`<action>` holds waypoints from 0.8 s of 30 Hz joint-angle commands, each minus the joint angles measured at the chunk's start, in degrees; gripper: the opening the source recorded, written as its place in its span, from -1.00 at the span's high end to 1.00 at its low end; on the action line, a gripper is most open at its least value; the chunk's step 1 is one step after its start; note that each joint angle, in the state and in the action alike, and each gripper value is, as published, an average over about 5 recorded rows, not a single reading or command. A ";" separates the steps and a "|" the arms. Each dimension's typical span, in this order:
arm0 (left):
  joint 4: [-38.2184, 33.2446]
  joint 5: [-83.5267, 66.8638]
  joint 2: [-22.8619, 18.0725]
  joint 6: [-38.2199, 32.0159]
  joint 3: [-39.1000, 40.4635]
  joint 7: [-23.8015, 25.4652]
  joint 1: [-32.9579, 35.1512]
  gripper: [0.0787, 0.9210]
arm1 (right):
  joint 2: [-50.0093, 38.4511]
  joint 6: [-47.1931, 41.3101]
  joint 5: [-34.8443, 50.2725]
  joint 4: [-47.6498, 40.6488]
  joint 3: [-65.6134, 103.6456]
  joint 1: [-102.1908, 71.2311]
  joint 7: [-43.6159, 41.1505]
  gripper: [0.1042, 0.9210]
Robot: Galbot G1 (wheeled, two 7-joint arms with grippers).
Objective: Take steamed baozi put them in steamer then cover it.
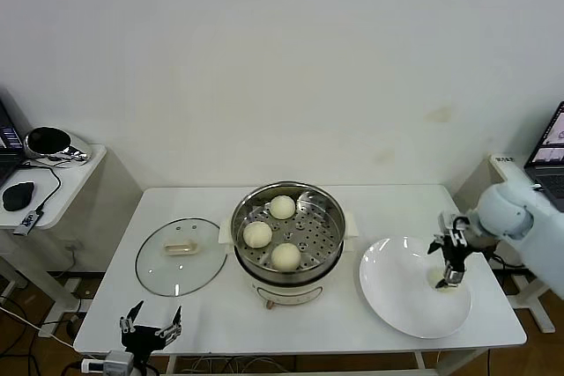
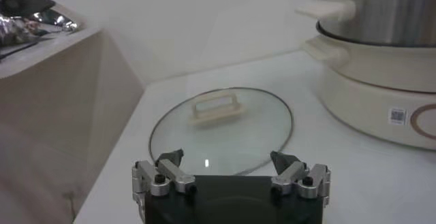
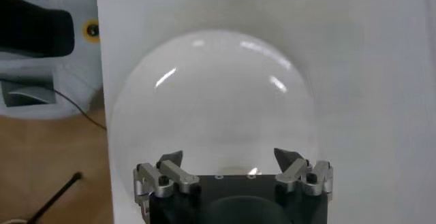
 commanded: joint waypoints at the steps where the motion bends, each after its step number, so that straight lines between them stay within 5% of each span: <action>1: 0.13 0.30 -0.03 -0.06 0.07 -0.01 0.06 -0.77 | 1.90 3.32 -5.69 -4.87 5.08 -6.95 2.51 -0.76; 24: 1.49 1.04 -0.60 -0.17 -0.02 -0.06 -0.31 -0.77 | 6.66 11.08 -12.17 -13.75 4.16 -4.26 3.73 -0.76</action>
